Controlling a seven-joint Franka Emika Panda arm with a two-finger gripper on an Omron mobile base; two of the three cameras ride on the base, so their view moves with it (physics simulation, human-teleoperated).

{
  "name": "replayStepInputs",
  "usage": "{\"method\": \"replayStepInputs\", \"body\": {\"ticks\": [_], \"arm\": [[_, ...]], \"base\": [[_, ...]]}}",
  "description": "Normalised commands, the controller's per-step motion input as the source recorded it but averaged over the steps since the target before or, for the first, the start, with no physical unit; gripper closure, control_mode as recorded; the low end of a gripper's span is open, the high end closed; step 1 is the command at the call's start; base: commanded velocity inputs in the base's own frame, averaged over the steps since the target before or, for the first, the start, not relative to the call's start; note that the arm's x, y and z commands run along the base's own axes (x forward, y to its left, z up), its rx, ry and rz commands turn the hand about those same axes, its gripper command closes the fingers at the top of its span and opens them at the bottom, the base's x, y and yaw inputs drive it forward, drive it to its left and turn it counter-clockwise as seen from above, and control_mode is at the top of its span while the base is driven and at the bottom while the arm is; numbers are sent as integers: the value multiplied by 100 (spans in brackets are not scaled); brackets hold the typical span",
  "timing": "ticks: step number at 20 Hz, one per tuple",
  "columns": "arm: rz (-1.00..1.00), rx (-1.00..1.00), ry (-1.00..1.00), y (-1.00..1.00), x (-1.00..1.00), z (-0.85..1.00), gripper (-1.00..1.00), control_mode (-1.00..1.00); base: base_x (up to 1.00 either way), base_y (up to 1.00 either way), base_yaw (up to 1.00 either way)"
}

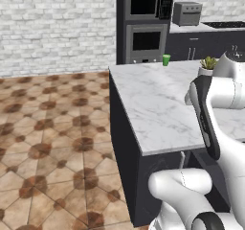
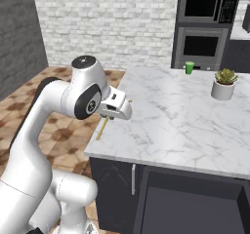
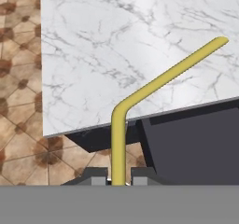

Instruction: Pick up the straw from the right drawer and put it inside the smoothie cup.

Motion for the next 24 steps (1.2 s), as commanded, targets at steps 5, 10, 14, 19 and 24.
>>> {"method": "replayStepInputs", "body": {"ticks": [5, 10, 14, 19, 24], "arm": [[1, 0, 0, 0, -10, 0, 100, -100], [1, 0, 0, 2, -7, 0, 100, 100], [0, 0, 0, 0, 0, 0, 100, 100], [0, 0, 0, 0, 0, 0, 100, 100], [0, 0, 0, 0, 0, 0, 100, 100]], "base": [[0, 0, 0], [-23, 27, 6], [0, 66, 3], [11, 96, 1], [23, 100, 0]]}}
